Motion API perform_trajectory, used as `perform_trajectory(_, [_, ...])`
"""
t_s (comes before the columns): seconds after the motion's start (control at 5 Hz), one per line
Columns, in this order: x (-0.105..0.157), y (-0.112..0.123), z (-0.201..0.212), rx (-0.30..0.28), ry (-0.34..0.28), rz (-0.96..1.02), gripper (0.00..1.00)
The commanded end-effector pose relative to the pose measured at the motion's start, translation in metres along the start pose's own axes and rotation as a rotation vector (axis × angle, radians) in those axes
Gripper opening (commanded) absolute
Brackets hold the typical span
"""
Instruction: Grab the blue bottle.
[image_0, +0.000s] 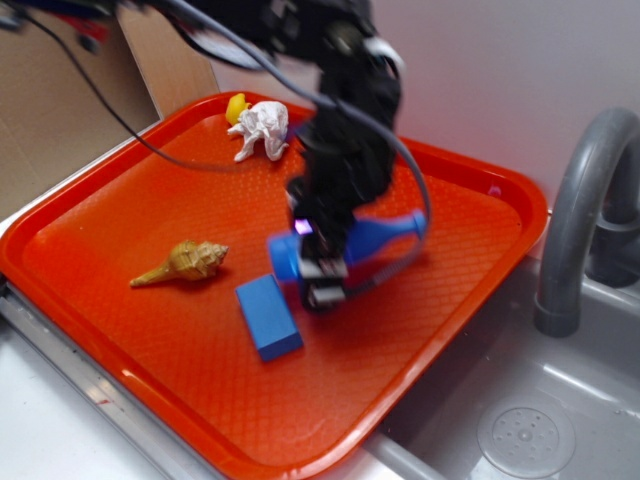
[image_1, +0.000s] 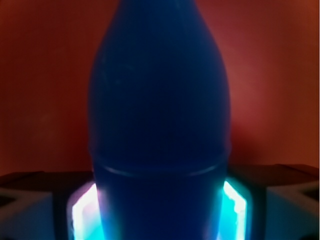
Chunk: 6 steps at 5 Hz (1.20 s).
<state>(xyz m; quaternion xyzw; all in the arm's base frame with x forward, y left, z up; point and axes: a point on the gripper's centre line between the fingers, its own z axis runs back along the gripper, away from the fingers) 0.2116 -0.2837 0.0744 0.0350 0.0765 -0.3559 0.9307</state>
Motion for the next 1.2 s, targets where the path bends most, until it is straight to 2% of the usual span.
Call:
perform_trajectory(0.0, [-0.088, 0.05, 0.11, 0.001, -0.192, 0.246, 0.0])
perform_trajectory(0.4, [-0.152, 0.082, 0.132, 0.04, -0.285, 0.434, 0.0])
perform_trajectory(0.6, [-0.17, 0.089, 0.139, 0.075, -0.306, 0.533, 0.0])
perform_trajectory(0.8, [-0.176, 0.092, 0.142, 0.129, -0.323, 0.518, 0.0])
perform_trajectory(1.0, [-0.171, 0.091, 0.141, 0.153, -0.285, 0.472, 0.0])
